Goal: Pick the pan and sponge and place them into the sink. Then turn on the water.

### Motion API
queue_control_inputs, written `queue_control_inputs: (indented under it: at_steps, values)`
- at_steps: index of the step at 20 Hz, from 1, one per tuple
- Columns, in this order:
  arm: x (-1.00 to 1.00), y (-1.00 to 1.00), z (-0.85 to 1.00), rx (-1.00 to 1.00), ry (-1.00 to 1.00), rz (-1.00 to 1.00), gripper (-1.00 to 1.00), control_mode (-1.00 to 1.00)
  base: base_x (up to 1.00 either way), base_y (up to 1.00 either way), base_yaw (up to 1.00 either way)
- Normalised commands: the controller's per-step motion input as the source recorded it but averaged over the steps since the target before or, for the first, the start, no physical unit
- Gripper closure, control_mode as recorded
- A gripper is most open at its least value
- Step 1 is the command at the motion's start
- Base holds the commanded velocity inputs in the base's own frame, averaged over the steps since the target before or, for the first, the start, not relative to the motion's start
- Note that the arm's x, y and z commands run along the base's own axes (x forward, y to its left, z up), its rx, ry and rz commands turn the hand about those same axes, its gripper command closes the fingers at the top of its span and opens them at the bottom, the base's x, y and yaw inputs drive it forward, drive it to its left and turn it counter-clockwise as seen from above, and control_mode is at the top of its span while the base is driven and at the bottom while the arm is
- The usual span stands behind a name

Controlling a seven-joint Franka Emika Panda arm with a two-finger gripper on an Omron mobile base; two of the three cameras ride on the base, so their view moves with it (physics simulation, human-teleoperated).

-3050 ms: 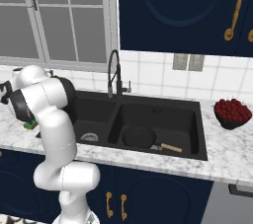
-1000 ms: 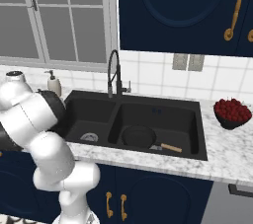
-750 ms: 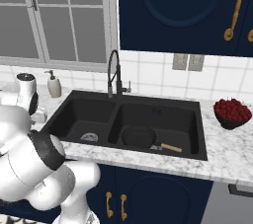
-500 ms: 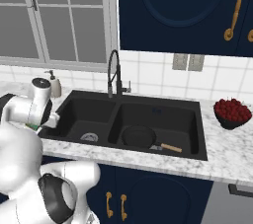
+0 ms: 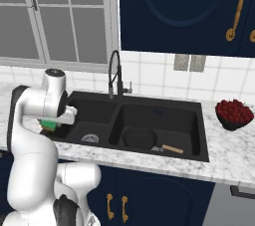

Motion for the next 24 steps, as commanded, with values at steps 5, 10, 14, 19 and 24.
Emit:
queue_control_inputs:
  at_steps: [5,10,14,19,24]
  values:
    - [-0.05,-0.78,0.04,-0.23,-0.04,0.11,1.00,-1.00,0.00,0.00,0.00]
    - [0.00,-0.98,0.00,-0.04,-0.01,0.02,1.00,-1.00,0.00,0.00,0.00]
    - [0.00,-1.00,-0.02,0.08,-0.02,0.00,1.00,-1.00,0.00,0.00,0.00]
    - [0.00,-1.00,0.00,0.11,-0.01,0.02,1.00,-1.00,0.00,0.00,0.00]
    - [0.16,-1.00,0.00,0.08,0.00,0.09,1.00,-1.00,0.00,0.00,0.00]
